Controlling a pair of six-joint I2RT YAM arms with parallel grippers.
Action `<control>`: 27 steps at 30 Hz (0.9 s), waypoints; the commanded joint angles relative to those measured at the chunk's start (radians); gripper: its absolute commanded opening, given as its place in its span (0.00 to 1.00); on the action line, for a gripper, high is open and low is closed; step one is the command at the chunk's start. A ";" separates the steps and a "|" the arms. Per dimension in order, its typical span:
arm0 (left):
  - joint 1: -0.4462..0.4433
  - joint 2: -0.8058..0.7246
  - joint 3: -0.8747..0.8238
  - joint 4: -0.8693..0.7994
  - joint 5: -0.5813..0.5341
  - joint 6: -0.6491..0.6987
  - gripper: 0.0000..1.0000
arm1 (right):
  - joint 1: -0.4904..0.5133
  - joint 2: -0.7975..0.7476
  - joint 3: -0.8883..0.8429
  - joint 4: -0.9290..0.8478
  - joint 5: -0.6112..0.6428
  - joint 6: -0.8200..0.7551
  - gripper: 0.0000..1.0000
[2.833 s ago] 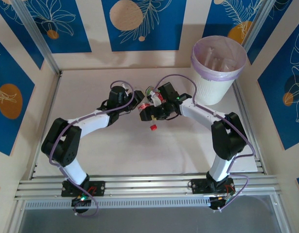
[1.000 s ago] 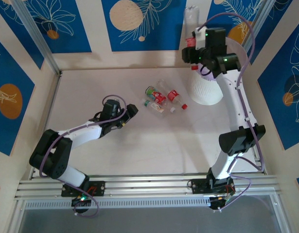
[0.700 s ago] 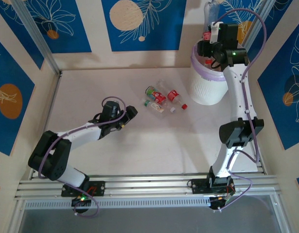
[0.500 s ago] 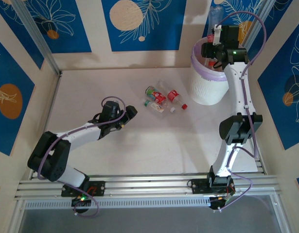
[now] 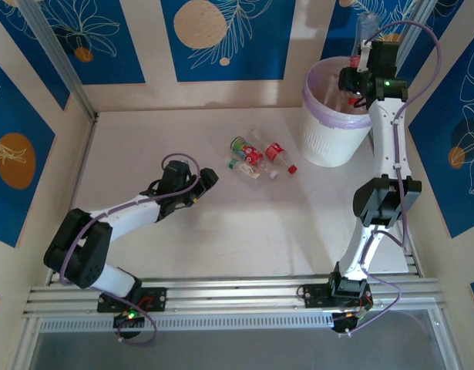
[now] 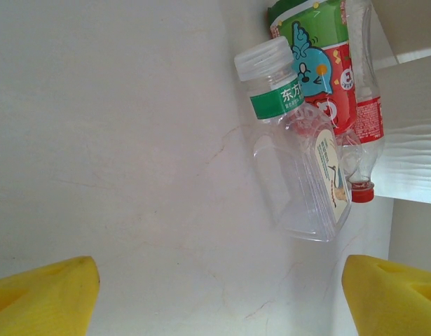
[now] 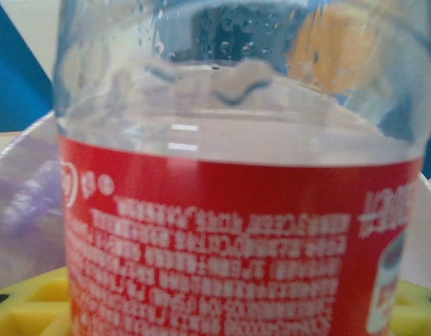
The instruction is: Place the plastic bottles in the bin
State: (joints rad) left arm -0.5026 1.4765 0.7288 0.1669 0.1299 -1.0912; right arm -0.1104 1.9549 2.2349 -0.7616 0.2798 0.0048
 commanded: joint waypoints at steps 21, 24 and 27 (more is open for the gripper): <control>-0.016 0.016 0.014 -0.007 -0.010 0.008 0.88 | -0.069 -0.026 -0.333 0.159 -0.115 0.078 0.05; -0.019 0.019 0.015 -0.005 -0.009 0.009 0.88 | -0.071 -0.029 -0.352 0.165 -0.126 0.084 0.36; -0.018 0.021 0.015 -0.004 -0.009 0.007 0.88 | -0.070 -0.028 -0.360 0.166 -0.126 0.085 0.50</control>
State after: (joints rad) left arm -0.5114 1.4837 0.7292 0.1627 0.1291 -1.0912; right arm -0.1726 1.9327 1.9099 -0.5724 0.1761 0.0799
